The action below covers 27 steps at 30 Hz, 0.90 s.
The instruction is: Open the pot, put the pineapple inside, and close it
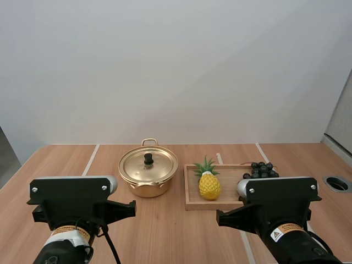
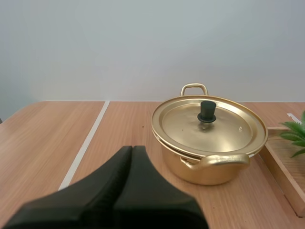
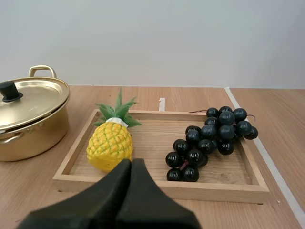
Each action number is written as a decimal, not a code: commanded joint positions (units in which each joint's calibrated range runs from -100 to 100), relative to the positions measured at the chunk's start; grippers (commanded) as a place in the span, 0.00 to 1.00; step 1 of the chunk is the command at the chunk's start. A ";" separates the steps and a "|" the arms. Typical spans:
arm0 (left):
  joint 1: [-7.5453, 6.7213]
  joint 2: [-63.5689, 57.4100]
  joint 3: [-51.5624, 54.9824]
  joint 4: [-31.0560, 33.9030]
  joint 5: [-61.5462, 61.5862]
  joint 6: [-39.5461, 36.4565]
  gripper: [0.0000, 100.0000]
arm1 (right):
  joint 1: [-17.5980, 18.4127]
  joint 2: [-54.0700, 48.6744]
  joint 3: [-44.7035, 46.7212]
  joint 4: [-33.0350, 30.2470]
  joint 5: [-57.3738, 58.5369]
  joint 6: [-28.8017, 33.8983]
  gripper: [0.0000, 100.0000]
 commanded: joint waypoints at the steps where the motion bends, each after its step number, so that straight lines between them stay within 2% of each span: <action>1: 0.19 -0.25 0.00 -1.25 -2.62 -0.33 0.00 | -0.20 -0.40 0.00 -1.12 -0.49 -0.12 0.00; 8: 0.19 -0.25 0.00 -1.25 -2.42 -0.13 0.00 | -0.20 -0.40 0.00 -1.32 -0.29 -0.12 0.00; 15: 0.19 -0.25 0.00 -1.25 -2.21 4.48 0.00 | -0.20 -0.40 0.00 -4.23 -0.11 -0.12 0.00; 21: 0.19 -0.25 0.00 -2.55 0.55 1.56 0.00 | -0.20 -0.40 0.00 -4.87 0.07 -0.12 0.00; 25: 0.19 -0.25 0.00 -2.44 1.55 1.56 0.10 | -0.44 -0.40 0.00 -6.73 0.63 -0.12 0.00; 27: 0.25 -0.25 0.00 -2.44 2.52 1.56 0.21 | -0.53 -0.40 0.00 -8.95 2.04 -0.12 0.10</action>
